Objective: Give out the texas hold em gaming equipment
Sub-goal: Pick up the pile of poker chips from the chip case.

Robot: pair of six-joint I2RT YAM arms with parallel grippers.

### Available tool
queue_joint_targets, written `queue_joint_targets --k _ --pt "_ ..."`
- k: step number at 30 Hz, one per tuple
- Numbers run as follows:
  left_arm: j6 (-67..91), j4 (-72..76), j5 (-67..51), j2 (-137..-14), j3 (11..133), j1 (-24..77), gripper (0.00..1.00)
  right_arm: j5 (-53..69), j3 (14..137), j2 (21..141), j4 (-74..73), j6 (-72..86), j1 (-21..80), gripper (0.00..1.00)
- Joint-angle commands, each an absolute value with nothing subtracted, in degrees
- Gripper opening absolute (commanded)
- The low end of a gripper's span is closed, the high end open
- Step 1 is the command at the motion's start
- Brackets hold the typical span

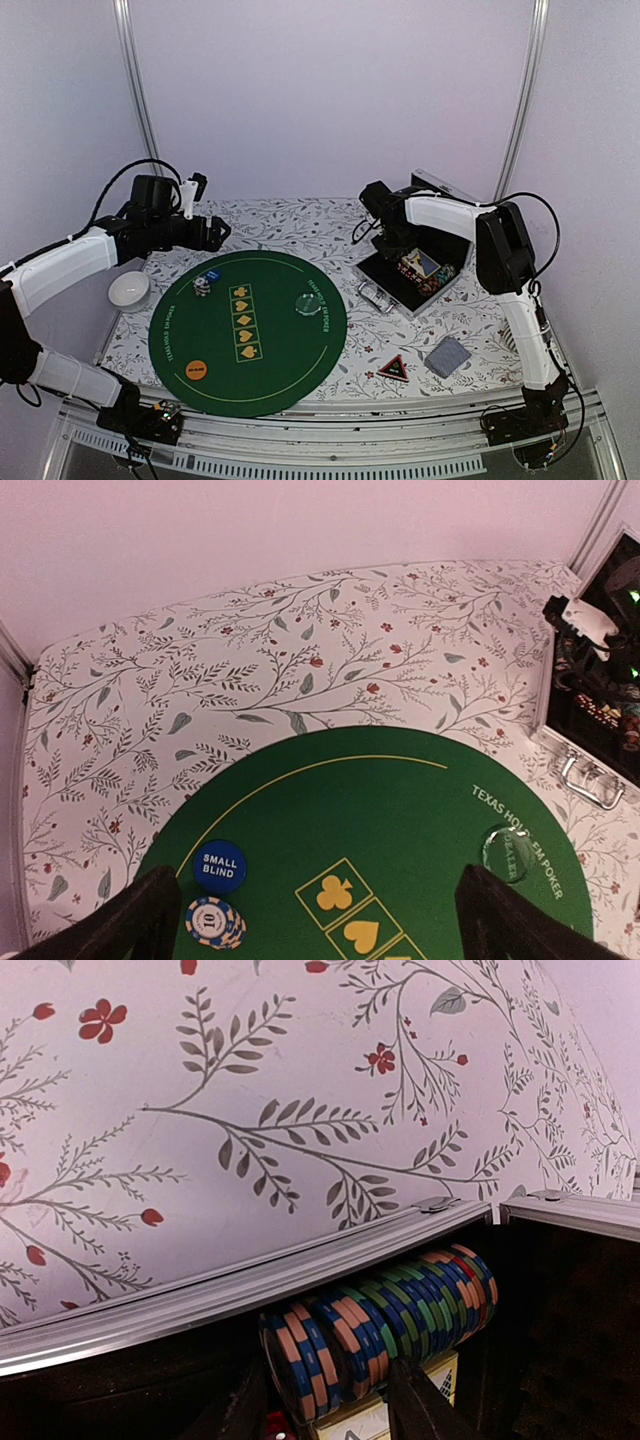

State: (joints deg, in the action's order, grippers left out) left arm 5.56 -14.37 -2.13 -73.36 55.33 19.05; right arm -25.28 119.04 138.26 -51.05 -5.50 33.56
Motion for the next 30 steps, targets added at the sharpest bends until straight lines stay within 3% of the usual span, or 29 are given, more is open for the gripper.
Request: queue_joint_targets --k 1,5,10,30 --pt "5.5 -13.5 -3.3 -72.8 54.5 18.4 0.98 -21.8 117.4 135.7 -49.7 -4.6 33.8 0.43" --pt "5.6 -13.5 -3.7 -72.9 54.5 18.3 0.98 -25.6 117.5 135.5 -49.2 -4.5 33.4 0.52" --pt "5.6 -13.5 -4.3 -73.1 54.4 18.2 0.98 -27.4 118.8 136.3 -49.5 -5.3 32.7 0.54" --pt "5.4 -13.5 -4.7 -73.7 54.3 17.9 0.98 -21.6 120.0 140.1 -51.4 -4.1 32.6 0.51"
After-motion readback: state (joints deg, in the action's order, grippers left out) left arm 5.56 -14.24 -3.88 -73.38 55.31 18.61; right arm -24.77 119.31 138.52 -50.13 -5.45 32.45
